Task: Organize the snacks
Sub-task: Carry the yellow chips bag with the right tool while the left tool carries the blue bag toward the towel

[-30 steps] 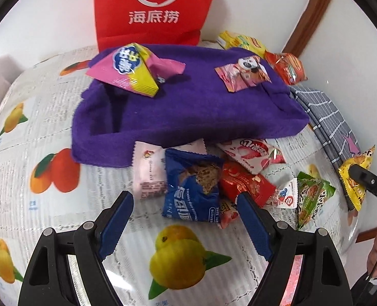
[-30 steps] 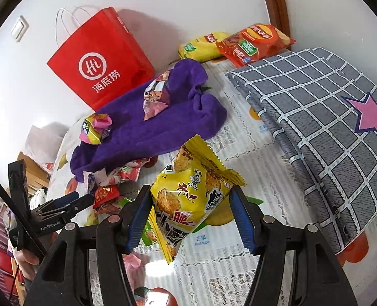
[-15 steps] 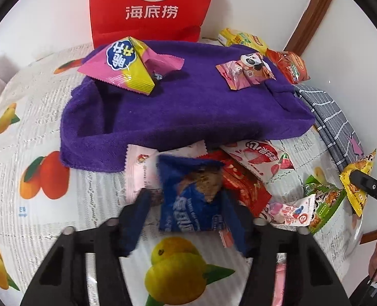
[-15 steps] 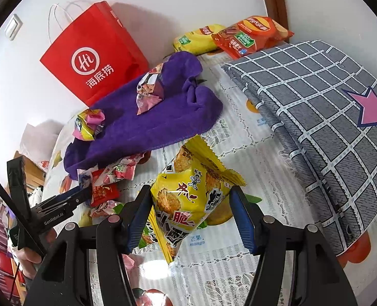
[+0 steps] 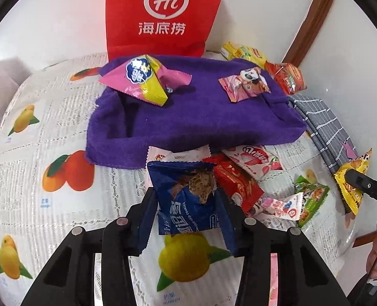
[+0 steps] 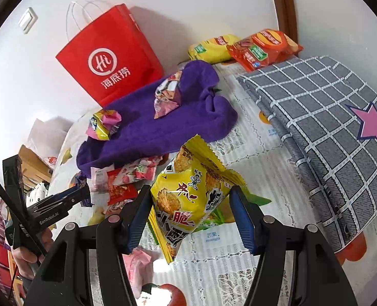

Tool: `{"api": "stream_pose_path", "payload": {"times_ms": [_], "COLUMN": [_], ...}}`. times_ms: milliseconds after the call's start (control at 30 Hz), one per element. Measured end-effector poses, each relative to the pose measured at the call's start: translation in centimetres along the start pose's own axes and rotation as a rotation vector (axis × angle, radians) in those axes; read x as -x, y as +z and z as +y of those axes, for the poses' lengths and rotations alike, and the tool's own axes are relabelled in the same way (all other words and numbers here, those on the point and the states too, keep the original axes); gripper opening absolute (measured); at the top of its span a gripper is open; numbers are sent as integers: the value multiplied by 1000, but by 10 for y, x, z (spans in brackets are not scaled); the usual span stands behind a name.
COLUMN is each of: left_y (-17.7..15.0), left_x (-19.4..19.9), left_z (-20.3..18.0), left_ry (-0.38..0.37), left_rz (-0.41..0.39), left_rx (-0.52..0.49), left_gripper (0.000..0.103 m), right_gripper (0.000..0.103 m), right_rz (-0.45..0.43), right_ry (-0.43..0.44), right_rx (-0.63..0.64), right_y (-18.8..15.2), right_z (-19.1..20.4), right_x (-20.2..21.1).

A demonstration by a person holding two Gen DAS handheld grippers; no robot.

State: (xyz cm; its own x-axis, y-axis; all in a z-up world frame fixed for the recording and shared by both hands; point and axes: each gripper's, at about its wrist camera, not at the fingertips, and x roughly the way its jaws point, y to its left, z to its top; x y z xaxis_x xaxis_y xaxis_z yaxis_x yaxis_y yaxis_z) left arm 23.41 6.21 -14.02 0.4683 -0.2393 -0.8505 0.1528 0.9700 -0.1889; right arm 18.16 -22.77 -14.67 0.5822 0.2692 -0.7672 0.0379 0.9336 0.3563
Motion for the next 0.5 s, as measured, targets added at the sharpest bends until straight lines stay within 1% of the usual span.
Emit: {"api": "stream_pose_path", "payload": {"times_ms": [300,500], "left_y": [1,3], "left_x": [30,43], "left_z": [-2,0], "left_ry": [11,15], "left_rz": [-47,-67], "left_rx": [-9,-9], "left_gripper": [43,43], "right_gripper": [61,61], "right_rz": [-36,-56], "right_ry": [13,27], "right_rx": [29,54], "right_y": [4,10], "right_z": [18,33], "right_x": [16,24]}}
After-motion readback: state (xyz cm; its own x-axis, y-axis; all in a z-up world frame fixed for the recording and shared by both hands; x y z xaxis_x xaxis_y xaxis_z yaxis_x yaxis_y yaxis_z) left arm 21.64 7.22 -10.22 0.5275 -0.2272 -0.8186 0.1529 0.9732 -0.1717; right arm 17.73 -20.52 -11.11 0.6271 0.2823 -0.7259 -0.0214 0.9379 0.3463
